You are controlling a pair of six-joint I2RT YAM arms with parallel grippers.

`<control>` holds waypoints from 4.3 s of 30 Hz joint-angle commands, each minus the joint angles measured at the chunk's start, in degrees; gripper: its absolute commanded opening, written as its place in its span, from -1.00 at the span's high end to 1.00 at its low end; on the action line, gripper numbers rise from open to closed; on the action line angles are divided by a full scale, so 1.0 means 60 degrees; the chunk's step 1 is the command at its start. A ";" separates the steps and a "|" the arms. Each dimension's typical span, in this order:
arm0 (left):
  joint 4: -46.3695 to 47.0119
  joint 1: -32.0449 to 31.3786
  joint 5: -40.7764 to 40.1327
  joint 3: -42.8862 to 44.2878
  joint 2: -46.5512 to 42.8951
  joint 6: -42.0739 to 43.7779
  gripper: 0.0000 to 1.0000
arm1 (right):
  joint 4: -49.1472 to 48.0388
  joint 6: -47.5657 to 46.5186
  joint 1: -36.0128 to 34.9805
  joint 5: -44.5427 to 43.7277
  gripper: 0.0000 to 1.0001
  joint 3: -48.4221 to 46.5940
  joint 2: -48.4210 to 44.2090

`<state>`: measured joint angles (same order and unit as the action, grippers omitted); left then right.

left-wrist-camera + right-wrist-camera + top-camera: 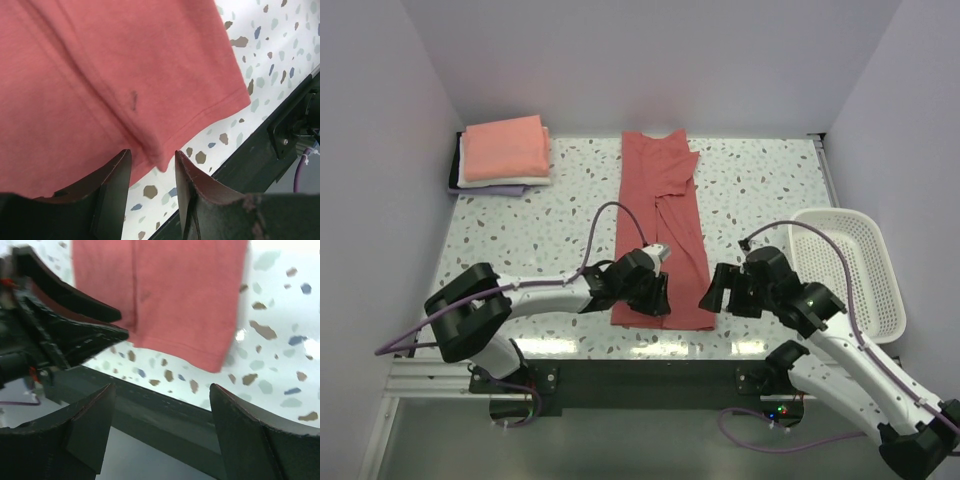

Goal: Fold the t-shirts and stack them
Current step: Fold the tshirt

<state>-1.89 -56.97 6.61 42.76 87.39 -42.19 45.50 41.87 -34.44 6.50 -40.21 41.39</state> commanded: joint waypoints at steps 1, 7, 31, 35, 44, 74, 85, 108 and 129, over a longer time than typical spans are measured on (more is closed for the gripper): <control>0.0433 -0.0261 -0.0208 0.0796 0.0461 0.0294 0.13 | 0.0548 -0.0327 0.0026 -0.0161 -0.57 0.0518 -0.0144; -0.0094 -0.0436 -0.0529 0.1265 0.1049 0.0323 0.21 | 0.0343 -0.0503 0.0012 -0.0146 -0.57 0.0607 0.0104; -0.0901 -0.0891 -0.1571 0.1677 0.1299 0.0587 0.49 | -0.0449 -0.0562 0.0012 -0.0278 -0.57 0.0841 0.1012; -0.0974 -0.0891 -0.1658 0.1574 0.0933 0.0558 0.91 | -0.0551 -0.0547 0.0012 -0.0336 -0.57 0.0959 0.1115; -0.0594 -0.0920 -0.1556 0.0579 -0.0121 -0.0115 1.00 | -0.0888 -0.0445 0.0012 -0.0498 -0.57 0.1324 0.1290; -0.1529 -0.0906 -0.3225 -0.0959 -0.2347 -0.1023 0.15 | -0.2338 0.0698 0.0085 0.0630 -0.45 0.2686 0.2082; -0.2146 0.0559 -0.2713 -0.2746 -0.4998 -0.1127 0.12 | -0.2089 0.0903 0.0758 0.0790 -0.28 0.3083 0.1291; -0.0564 0.1409 -0.1468 -0.3919 -0.4048 -0.0892 0.15 | -0.3115 0.0727 0.1154 0.1714 0.27 0.3171 0.2683; -0.0593 0.0882 -0.1248 -0.4344 -0.4107 -0.1887 0.80 | -0.3173 0.0844 0.1140 0.2080 0.27 0.3404 0.2053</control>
<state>-2.57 -50.46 -1.26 17.74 62.94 -51.81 27.51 46.50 -27.68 17.58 -20.88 54.33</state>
